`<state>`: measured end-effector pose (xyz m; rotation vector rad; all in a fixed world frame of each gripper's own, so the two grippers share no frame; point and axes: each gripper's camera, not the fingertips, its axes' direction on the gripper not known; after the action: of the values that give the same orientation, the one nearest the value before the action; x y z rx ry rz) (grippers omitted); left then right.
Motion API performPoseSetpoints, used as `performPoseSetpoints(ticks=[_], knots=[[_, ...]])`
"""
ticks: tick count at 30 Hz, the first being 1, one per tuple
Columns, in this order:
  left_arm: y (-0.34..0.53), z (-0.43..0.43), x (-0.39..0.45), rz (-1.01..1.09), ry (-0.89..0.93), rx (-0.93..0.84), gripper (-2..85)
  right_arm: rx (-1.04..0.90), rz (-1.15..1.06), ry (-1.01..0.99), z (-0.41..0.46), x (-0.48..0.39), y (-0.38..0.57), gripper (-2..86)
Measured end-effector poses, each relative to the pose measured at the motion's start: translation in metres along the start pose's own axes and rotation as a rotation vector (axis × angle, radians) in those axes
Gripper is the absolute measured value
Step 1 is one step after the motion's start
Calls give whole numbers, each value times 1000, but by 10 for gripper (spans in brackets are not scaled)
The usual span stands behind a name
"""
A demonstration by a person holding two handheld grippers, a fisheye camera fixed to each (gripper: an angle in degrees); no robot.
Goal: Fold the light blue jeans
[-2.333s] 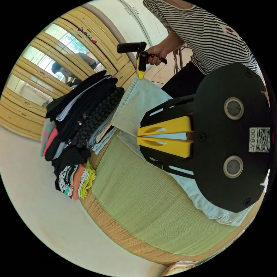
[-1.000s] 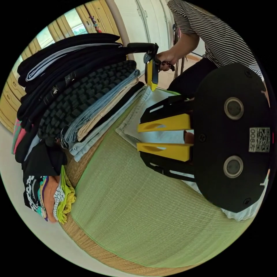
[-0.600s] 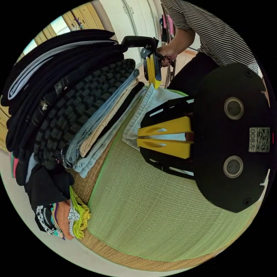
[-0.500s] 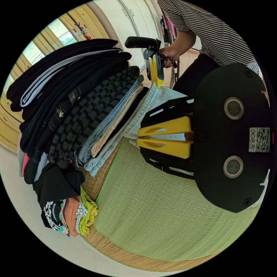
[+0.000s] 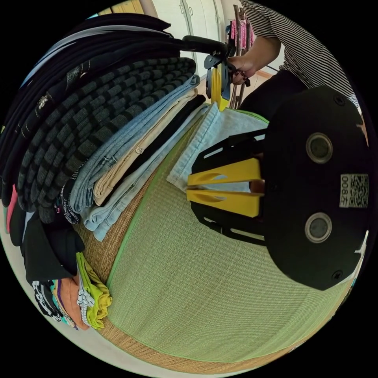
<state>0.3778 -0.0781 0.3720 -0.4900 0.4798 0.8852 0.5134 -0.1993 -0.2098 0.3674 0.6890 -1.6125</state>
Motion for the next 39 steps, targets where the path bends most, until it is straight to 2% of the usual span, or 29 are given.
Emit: performPoseSetpoints(ticks=[7,10,14,20,23,24,27,30,31,33,36,39], knots=[[46,-20,-34,-119,95,172,10,9,13,28,33,-9,1,13],[94,-40,-50,-173,115,270,6,21,29,64,42,-11,7,8],[202,-65,-74,-291,90,335,3,17,-37,64,58,-32,8,3],[364,-65,-115,-624,-108,198,2,-143,-377,-14,159,-138,-21,1],[422,-46,-141,-763,-59,140,2,-230,-545,3,232,-197,-32,1],[441,-45,-146,-779,-8,231,2,-273,-607,14,262,-219,-34,1],[468,-42,-150,-778,31,227,3,-380,-747,108,335,-261,-28,1],[493,-41,-153,-753,49,227,5,-591,-859,234,411,-277,-4,1],[499,-42,-155,-761,64,228,7,-511,-898,235,415,-281,3,2],[523,-60,-166,-751,25,306,14,-507,-913,252,427,-282,9,2],[555,-95,-194,-742,-94,435,39,-544,-914,250,449,-285,8,3],[579,-113,-238,-737,-181,442,64,-583,-920,264,475,-290,4,3]])
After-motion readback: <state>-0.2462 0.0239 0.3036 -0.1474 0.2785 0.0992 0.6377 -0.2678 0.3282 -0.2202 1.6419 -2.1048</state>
